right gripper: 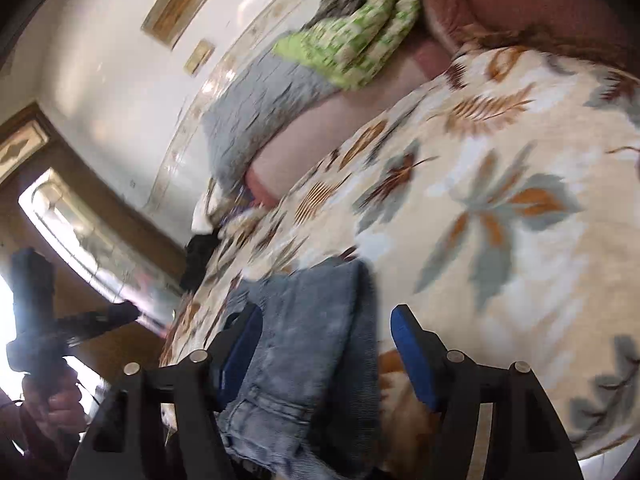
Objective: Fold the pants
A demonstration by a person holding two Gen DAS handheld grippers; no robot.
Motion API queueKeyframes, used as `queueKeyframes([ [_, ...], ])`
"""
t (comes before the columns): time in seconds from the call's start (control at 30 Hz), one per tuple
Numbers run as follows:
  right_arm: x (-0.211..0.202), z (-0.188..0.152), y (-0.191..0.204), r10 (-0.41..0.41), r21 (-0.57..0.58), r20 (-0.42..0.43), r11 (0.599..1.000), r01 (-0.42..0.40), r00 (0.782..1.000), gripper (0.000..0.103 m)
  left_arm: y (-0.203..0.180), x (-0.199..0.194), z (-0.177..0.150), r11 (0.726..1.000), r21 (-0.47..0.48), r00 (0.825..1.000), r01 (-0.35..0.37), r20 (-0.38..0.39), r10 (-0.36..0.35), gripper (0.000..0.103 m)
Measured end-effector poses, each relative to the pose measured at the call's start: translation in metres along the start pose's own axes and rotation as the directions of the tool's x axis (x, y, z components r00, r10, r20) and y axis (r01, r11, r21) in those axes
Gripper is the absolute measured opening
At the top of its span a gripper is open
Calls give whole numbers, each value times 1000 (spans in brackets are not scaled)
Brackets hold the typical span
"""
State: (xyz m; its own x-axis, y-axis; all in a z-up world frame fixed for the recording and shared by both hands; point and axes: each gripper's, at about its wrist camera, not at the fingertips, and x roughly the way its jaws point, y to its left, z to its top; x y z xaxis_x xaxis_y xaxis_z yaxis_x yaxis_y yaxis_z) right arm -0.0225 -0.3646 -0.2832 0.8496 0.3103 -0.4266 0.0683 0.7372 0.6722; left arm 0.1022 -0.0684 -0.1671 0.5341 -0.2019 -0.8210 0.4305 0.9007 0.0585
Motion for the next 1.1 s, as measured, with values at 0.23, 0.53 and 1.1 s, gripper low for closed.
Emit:
queueKeyframes([
  [0.23,61,11,55,-85,-162,-111,985,66,990,70,20,71,-34,999,-49,989,-14,-148,6,46],
  [0.53,163,11,47,-331,-270,-269,927,259,904,81,1,110,-48,996,33,986,-82,-141,86,59],
  [1.1,59,-13,105,-249,-266,-177,944,197,952,81,4,11,-58,989,14,988,-147,61,145,59],
])
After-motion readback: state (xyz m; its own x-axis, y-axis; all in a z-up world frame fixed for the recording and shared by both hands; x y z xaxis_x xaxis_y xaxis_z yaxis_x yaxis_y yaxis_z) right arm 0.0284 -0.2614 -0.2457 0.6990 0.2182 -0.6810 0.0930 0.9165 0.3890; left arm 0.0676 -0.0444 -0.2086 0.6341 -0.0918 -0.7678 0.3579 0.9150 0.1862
